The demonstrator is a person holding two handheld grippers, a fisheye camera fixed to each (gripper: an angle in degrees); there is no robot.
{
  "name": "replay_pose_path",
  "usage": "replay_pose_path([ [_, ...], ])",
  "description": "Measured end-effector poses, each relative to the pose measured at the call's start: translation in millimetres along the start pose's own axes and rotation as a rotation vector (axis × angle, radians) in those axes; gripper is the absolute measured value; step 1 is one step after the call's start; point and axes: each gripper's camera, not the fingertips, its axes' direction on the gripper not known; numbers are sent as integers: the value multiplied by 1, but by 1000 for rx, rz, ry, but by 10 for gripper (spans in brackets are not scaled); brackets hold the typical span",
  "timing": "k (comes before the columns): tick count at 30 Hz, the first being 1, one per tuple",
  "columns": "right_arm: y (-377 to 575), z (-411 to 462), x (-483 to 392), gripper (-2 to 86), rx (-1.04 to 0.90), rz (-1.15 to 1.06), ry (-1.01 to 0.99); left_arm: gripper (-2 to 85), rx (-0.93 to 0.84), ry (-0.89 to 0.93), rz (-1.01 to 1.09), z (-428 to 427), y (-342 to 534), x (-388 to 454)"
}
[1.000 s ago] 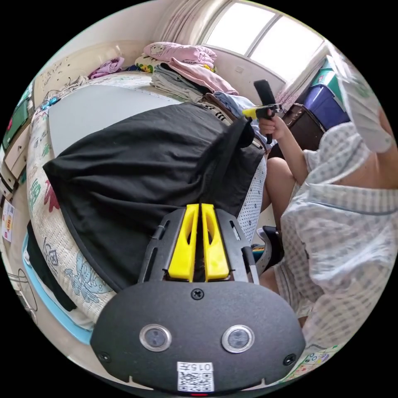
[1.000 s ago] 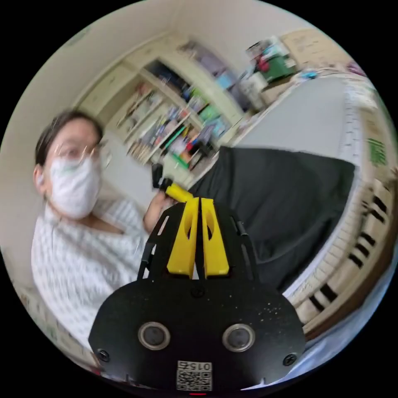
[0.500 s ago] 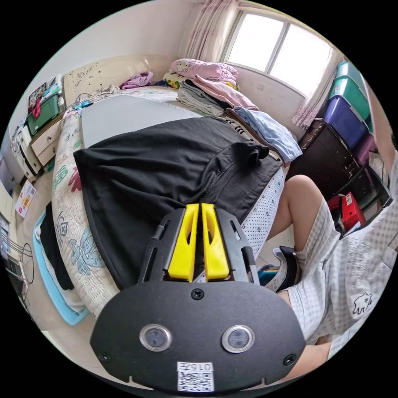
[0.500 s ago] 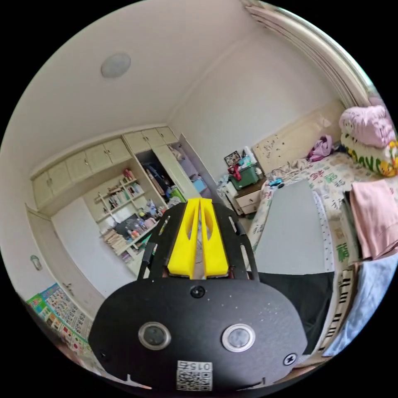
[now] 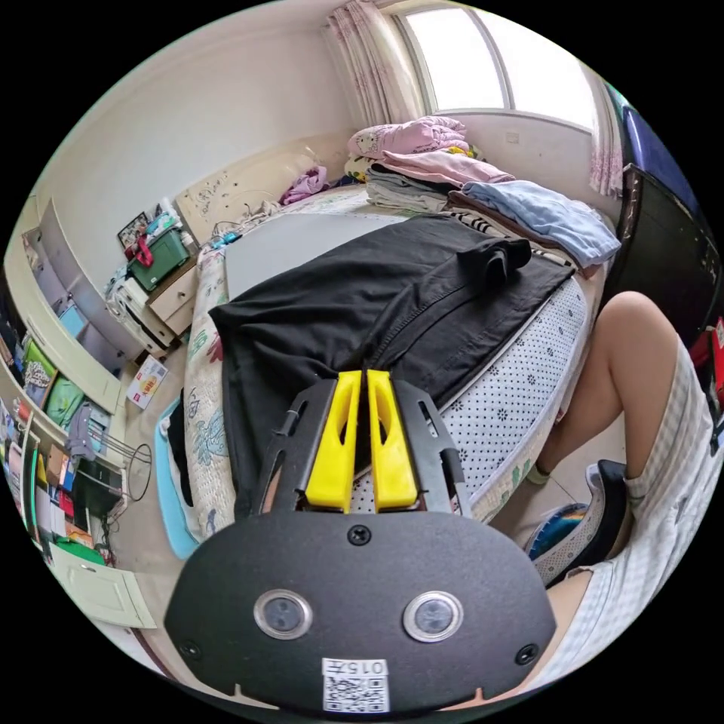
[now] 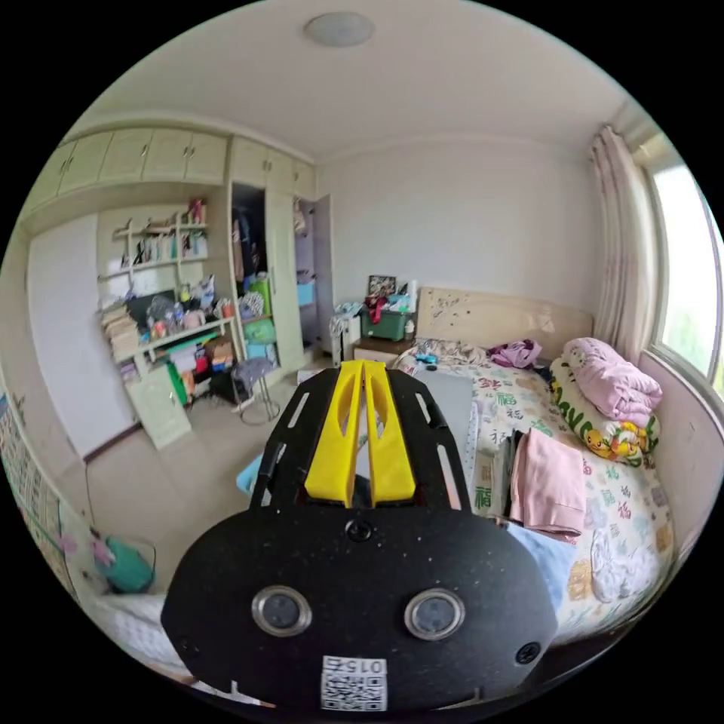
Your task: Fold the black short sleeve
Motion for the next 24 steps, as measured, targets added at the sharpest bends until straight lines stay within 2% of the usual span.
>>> replay_pose_path([
  [3, 76, 28, 2, 32, -135, -116, -31, 12, -11, -4, -27, -4, 4, 5],
  [7, 205, 78, 29, 58, -171, -95, 58, 23, 30, 98, -154, -10, 10, -9],
  [9, 251, 110, 40, 60, -210, -87, 31, 28, 76, 148, -215, -14, 15, -16],
  [11, 292, 160, 44, 75, -338, -88, -38, 44, 115, 200, -252, -18, 21, -23],
  [16, 329, 240, 29, 98, -517, -252, 45, 82, 141, 176, -292, -24, 26, -29],
  [20, 334, 278, 32, 103, -566, -397, -30, 94, 78, 255, -196, -18, 19, -27],
  [24, 332, 278, 63, 104, -583, -309, -224, 99, 38, 247, -123, -18, 16, -24],
])
